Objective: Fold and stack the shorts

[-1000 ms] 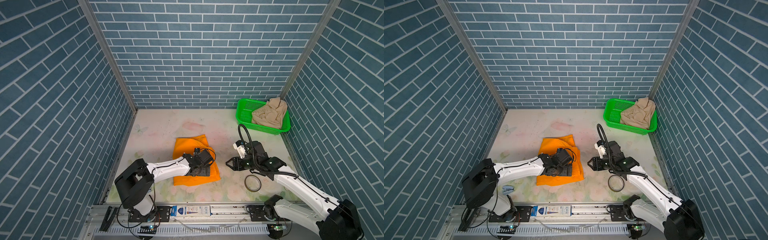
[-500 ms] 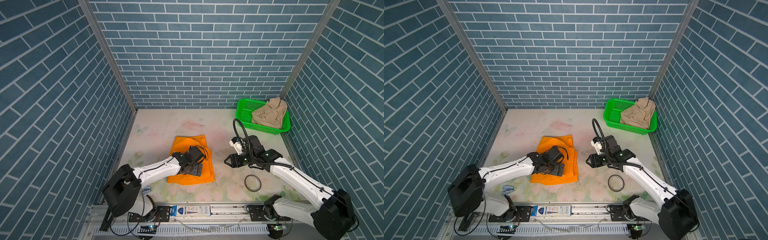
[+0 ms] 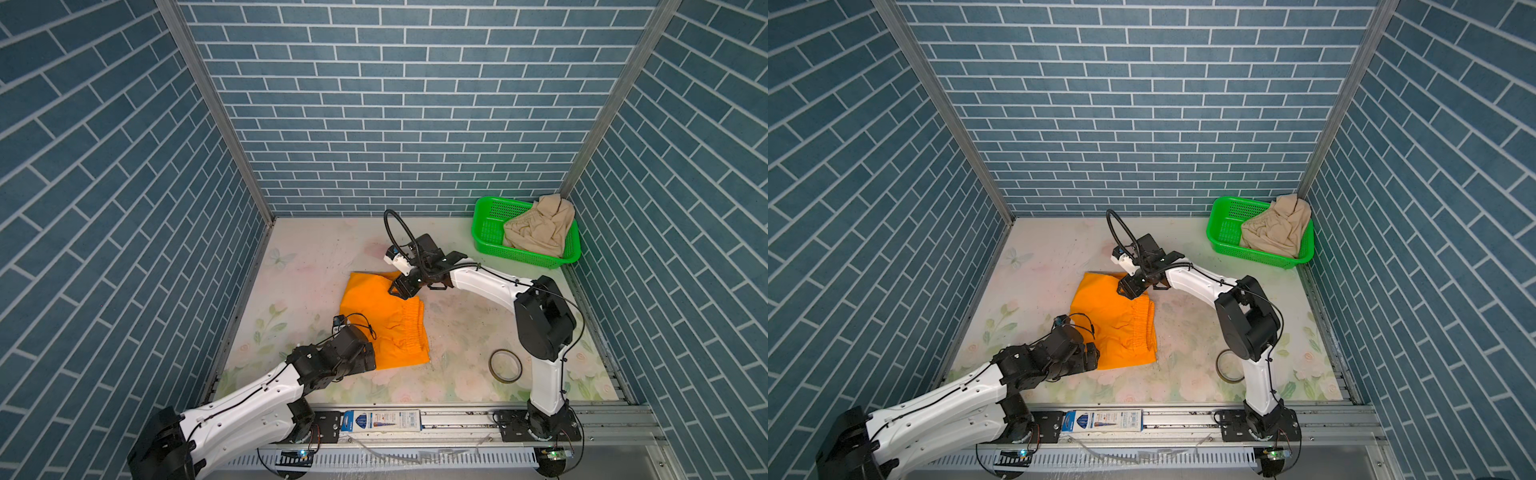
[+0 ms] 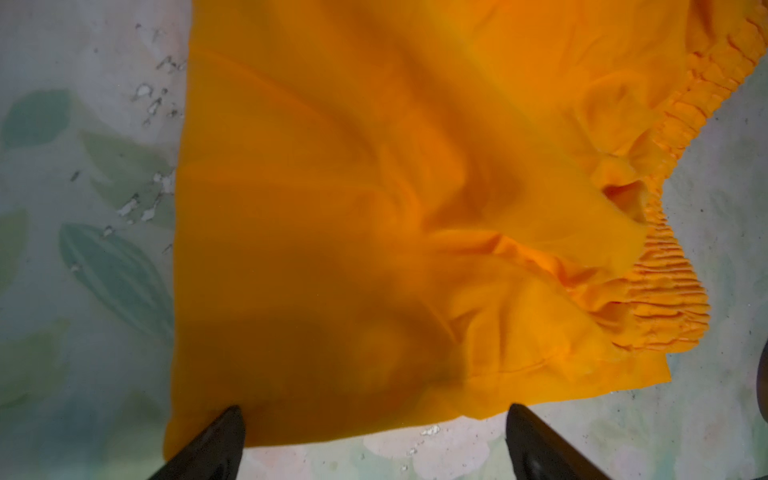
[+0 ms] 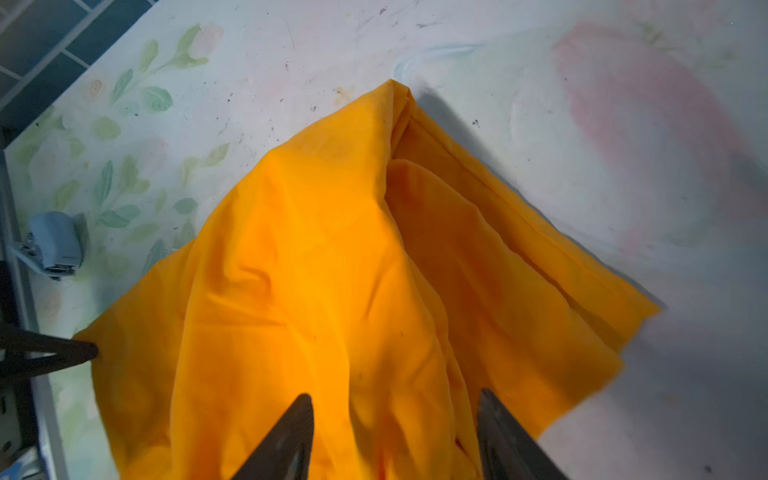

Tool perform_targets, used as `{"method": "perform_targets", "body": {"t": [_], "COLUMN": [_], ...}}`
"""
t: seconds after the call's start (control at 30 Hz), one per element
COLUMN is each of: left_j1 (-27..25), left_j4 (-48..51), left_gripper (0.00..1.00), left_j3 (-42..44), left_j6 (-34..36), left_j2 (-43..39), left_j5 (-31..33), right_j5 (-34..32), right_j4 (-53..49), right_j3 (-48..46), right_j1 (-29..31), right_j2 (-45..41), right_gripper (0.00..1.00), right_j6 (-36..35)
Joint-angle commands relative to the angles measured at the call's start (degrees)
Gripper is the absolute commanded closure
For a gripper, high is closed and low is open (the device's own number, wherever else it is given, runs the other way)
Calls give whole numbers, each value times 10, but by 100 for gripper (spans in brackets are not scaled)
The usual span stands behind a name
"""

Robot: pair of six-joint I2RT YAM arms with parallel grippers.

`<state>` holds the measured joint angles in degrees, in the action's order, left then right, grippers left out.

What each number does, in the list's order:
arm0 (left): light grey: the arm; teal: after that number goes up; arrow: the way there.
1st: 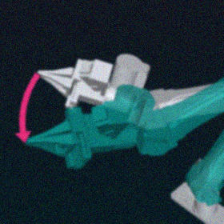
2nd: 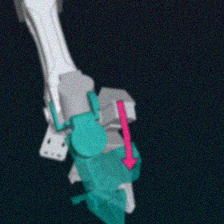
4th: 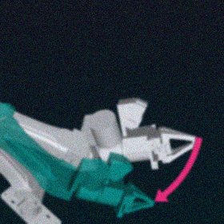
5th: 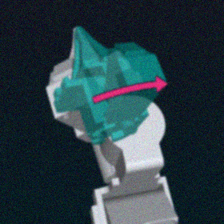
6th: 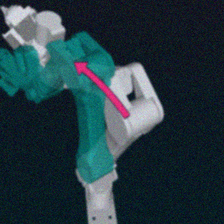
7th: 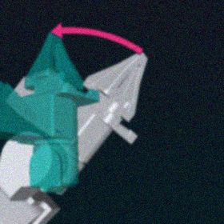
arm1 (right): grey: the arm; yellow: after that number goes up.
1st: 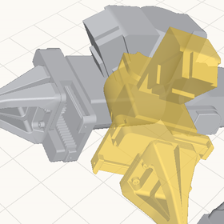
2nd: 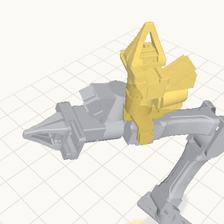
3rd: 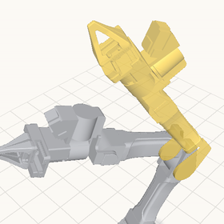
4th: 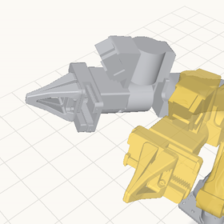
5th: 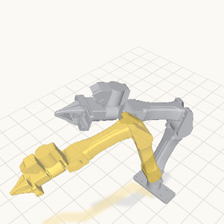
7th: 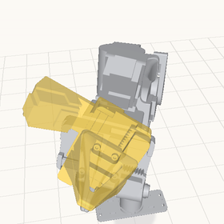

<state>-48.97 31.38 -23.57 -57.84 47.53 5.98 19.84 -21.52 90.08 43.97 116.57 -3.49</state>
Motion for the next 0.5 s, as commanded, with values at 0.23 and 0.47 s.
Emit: {"method": "perform_targets", "body": {"t": [0.23,0.47], "left_j1": [7,38], "left_j4": [-66,-81], "left_gripper": [17,23], "left_j3": [32,-19], "left_j6": [-2,44], "left_j2": [31,164], "left_j5": [19,20], "right_j5": [-19,-39], "right_j4": [-49,-14], "right_j3": [126,21], "right_j1": [-28,-52], "right_j2": [137,80], "right_gripper": [39,44], "right_j6": [20,57]}}
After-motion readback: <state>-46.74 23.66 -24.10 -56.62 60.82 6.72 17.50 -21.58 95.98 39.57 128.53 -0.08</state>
